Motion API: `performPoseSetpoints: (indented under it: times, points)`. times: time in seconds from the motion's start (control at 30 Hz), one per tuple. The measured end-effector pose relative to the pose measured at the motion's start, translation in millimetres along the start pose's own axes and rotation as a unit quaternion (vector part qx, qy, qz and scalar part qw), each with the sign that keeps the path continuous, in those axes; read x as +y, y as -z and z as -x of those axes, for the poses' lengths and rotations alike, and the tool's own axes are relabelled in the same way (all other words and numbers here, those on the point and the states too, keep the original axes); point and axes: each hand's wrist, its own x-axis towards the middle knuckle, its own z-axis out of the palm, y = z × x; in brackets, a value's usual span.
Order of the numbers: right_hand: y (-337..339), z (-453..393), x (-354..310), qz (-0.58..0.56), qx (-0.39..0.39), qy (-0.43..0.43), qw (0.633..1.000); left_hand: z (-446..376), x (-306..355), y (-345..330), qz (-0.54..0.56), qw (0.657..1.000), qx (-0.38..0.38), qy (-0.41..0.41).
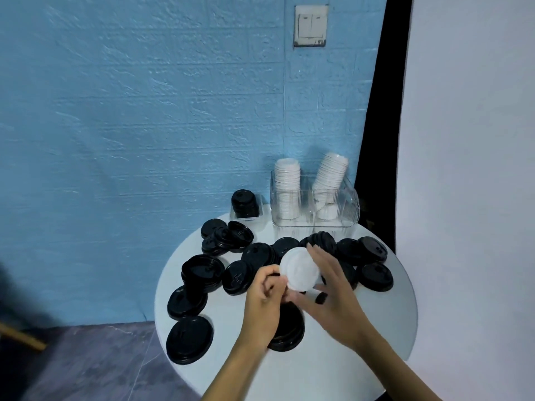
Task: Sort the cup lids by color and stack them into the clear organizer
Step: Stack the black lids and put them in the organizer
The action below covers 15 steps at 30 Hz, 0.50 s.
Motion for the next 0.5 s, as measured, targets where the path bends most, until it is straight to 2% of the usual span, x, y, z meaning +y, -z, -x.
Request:
performPoseSetpoints:
  times: [0.07,0.17,0.27,0.33,0.43,0.47,0.5]
  points:
    - [-7,-21,-3,0.072,-0.008,0.035,0.997,-6,3,-2,0.033,0.999,0.011,0.016]
    - [-6,-54,-9,0.142,0.002,0.042,0.989,-21,9,0,0.072,0.996,0.030,0.042]
    - [5,-83,-14,0.154,-0.060,0.038,0.986,-32,12,5,0.075,0.996,0.045,0.028]
    - [16,-112,-15,0.170,-0.066,0.044,0.982,-33,11,9,0.030,0.998,0.051,-0.010]
    - [38,-180,-19,0.154,-0.021,0.026,0.988,-27,4,13,-0.094,0.989,0.071,-0.088]
    - [43,-209,-21,0.150,-0.007,0.019,0.989,-23,2,14,-0.164,0.974,0.078,-0.137]
    - [46,-239,-22,0.161,0.008,0.019,0.987,-22,-1,17,-0.247,0.944,0.085,-0.200]
